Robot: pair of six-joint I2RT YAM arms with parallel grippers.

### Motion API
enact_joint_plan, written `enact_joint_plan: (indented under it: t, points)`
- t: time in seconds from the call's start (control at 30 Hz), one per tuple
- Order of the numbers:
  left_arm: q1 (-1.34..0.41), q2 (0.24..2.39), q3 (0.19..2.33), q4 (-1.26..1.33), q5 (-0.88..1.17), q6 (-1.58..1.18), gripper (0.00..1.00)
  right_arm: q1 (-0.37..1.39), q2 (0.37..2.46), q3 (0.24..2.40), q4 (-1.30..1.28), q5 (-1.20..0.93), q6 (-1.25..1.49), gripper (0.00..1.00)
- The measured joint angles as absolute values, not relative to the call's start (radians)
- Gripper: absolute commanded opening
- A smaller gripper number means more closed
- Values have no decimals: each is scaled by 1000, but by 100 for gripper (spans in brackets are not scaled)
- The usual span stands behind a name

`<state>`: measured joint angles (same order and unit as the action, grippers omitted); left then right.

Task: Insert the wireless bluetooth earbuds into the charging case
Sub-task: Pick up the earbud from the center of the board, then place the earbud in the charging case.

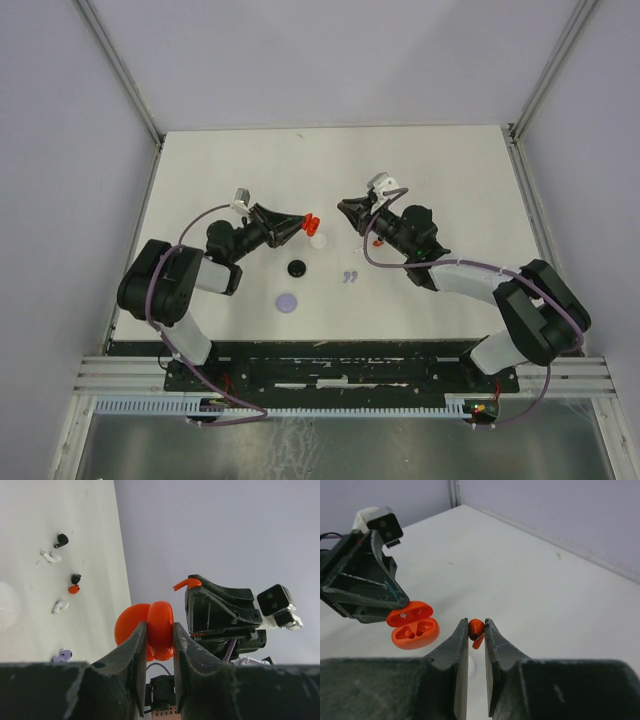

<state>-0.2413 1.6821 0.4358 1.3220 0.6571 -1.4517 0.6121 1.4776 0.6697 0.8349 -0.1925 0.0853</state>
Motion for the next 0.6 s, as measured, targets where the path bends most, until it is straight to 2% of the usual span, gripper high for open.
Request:
enact_joint_plan:
  t: [0.23,0.6]
  points:
    - [-245,1749,437,1402,659,-1538,3,647,1545,619,1096,-274,14,2]
    - [-254,1779,443,1448,657,-1619,3,712,1604,612,1232,-330,-94,2]
